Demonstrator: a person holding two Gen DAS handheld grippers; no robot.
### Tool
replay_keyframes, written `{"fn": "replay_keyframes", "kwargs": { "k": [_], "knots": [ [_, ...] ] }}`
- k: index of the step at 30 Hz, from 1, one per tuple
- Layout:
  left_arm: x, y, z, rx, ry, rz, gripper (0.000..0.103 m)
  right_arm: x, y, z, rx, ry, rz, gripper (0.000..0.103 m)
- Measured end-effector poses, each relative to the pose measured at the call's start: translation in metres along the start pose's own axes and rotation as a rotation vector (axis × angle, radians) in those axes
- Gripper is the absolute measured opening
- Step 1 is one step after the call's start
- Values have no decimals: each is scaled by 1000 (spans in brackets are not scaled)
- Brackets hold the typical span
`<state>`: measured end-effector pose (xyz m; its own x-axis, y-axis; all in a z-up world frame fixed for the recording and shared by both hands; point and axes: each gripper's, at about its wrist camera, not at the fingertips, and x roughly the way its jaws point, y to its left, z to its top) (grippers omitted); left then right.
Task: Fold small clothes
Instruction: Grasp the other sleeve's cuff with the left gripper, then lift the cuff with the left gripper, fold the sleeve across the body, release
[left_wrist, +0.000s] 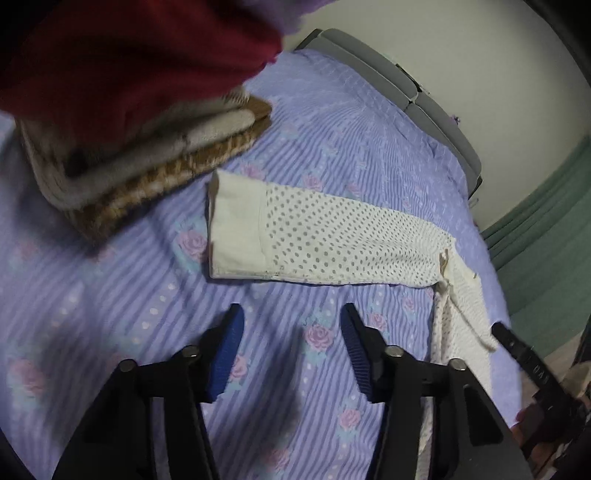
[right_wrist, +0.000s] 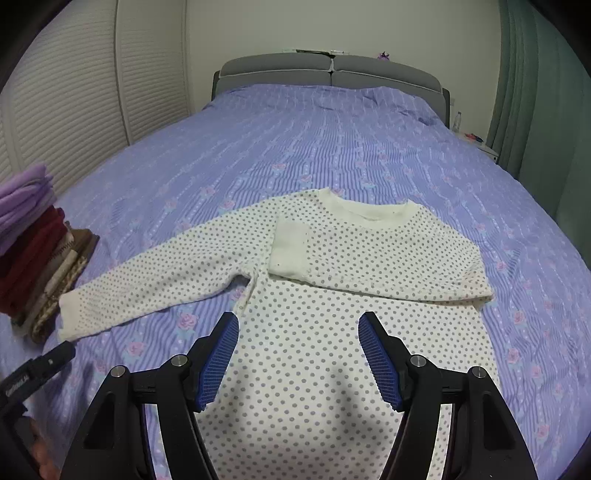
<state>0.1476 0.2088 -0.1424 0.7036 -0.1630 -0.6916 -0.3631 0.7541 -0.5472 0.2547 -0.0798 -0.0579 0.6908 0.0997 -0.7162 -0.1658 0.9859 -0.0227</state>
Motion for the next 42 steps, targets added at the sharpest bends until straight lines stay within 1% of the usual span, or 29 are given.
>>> {"fn": "replay_keyframes", "kwargs": {
  "k": [1, 2, 4, 5, 12, 13, 14, 15, 17, 19, 21, 23, 25, 26, 28, 30, 31, 34, 35, 37, 38, 40, 42],
  "knots": [
    [5, 6, 1, -44, 9, -33, 45, 2, 0, 0, 1, 4, 1, 68],
    [8, 9, 1, -76, 10, -47, 44, 4, 0, 0, 1, 8, 2, 68],
    [14, 15, 3, -126, 9, -66, 43, 7, 0, 1, 2, 12, 3, 68],
    [15, 17, 4, -139, 0, -64, 41, 8, 0, 1, 0, 14, 3, 68],
    [27, 20, 24, -181, -46, -58, 41, 21, -3, 3, 4, 38, -5, 68],
    [28, 20, 26, -179, -52, -51, 40, 22, -4, 3, 6, 42, -5, 68],
    [28, 19, 28, -172, -63, -36, 33, 24, -5, 3, 9, 46, -5, 68],
    [29, 17, 29, -162, -72, -17, 31, 25, -6, 3, 10, 49, -5, 68],
    [31, 10, 31, -118, -82, 35, 19, 28, -7, 2, 11, 54, -3, 68],
    [29, -2, 31, -53, -91, 70, 14, 30, -9, 2, 7, 56, -8, 68],
    [20, -17, 28, 9, -121, 95, 13, 32, -11, 2, 4, 57, -13, 68],
    [7, -43, 27, 113, -179, 127, 13, 32, -16, 2, 12, 59, -12, 68],
    [-7, -79, 29, 239, -232, 139, 12, 31, -21, 3, 27, 58, -3, 68],
    [-11, -91, 31, 284, -247, 142, 12, 30, -25, 3, 38, 56, 1, 68],
    [-25, -130, 43, 402, -281, 119, 11, 26, -32, 4, 59, 48, 14, 68],
    [-32, -157, 58, 465, -294, 96, 11, 20, -40, 6, 79, 39, 26, 68],
    [-36, -178, 68, 516, -293, 80, 11, 16, -44, 8, 85, 31, 31, 68],
    [-44, -217, 92, 597, -297, 19, 11, 3, -60, 14, 102, -5, 34, 68],
    [-46, -228, 97, 616, -313, 28, 11, -2, -66, 16, 113, -18, 37, 68],
    [-44, -254, 108, 686, -362, 78, 11, -9, -78, 21, 136, -34, 44, 68],
    [-43, -262, 111, 702, -369, 88, 10, -13, -86, 23, 152, -45, 48, 68],
    [-38, -282, 120, 718, -353, 69, 10, -22, -99, 27, 176, -71, 58, 68],
    [-28, -300, 117, 742, -323, 43, 10, -26, -111, 30, 191, -87, 53, 68]
  ]
}}
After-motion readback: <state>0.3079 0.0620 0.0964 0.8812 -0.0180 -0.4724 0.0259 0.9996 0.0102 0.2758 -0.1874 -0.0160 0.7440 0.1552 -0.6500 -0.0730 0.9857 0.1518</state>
